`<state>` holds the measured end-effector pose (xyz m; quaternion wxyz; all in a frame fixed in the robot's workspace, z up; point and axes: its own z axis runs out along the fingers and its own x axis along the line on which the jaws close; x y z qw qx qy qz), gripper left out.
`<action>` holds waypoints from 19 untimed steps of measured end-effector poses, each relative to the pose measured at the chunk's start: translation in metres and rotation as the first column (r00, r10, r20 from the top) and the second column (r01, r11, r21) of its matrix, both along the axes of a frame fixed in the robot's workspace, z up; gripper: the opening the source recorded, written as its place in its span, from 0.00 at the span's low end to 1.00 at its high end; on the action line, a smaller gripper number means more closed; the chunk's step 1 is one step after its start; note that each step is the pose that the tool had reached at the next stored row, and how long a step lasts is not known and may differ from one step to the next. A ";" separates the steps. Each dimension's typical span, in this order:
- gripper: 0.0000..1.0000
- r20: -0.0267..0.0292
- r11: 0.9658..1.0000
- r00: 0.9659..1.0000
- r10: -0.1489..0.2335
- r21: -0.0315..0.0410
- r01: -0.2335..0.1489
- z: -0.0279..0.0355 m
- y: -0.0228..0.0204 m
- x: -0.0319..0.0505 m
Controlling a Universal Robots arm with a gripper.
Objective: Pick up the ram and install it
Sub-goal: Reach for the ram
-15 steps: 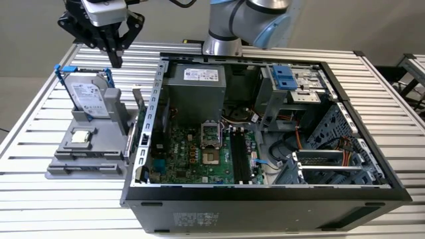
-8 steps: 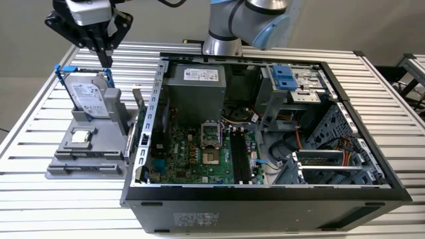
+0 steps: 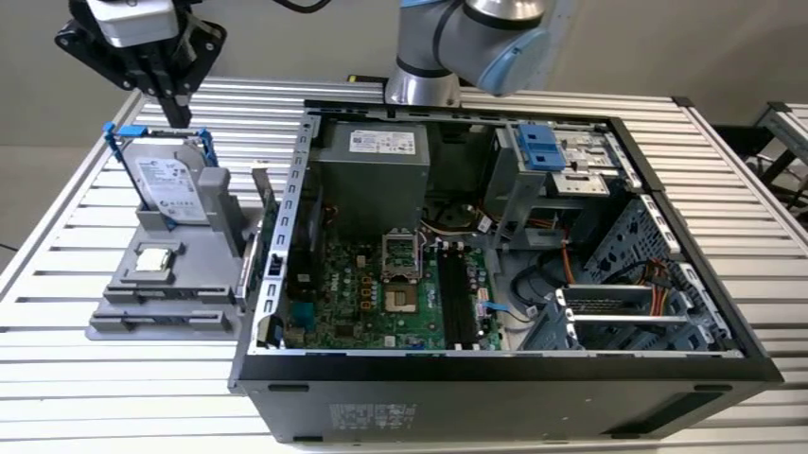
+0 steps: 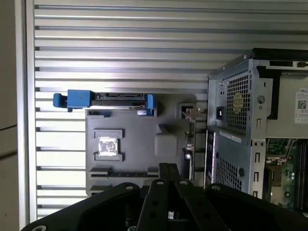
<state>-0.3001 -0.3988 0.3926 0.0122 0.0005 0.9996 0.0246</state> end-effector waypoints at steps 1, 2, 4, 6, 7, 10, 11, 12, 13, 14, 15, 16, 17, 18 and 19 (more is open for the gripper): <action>0.00 0.000 1.000 1.000 0.001 0.000 -0.001 0.0000 0.0000 -0.0029; 0.00 0.000 1.000 1.000 0.001 0.000 -0.001 0.0000 0.0000 -0.0057; 0.00 0.000 1.000 1.000 0.003 0.000 -0.003 0.0000 0.0000 -0.0113; 0.00 0.000 1.000 1.000 0.004 0.000 -0.004 0.0000 0.0000 -0.0170; 0.00 0.000 1.000 1.000 0.005 0.000 -0.005 0.0000 0.0000 -0.0199; 0.00 0.000 1.000 1.000 0.006 0.000 -0.006 0.0000 0.0000 -0.0288; 0.00 0.000 1.000 1.000 0.006 0.000 -0.006 0.0000 0.0000 -0.0318; 0.00 0.000 1.000 1.000 0.006 0.000 -0.006 0.0000 0.0000 -0.0348; 0.00 0.000 1.000 1.000 0.006 0.000 -0.006 0.0000 0.0000 -0.0378; 0.00 0.000 1.000 1.000 0.006 0.000 -0.006 0.0000 0.0000 -0.0405; 0.00 0.000 1.000 1.000 0.006 0.000 -0.006 0.0000 0.0000 -0.0431; 0.00 0.000 1.000 1.000 0.006 0.000 -0.006 0.0000 0.0000 -0.0458; 0.00 0.000 1.000 1.000 0.006 0.000 -0.006 0.0000 0.0000 -0.0481; 0.00 0.000 1.000 1.000 0.006 0.000 -0.006 0.0001 0.0000 -0.0506; 0.00 0.000 1.000 1.000 0.006 0.000 -0.006 0.0000 0.0000 -0.0529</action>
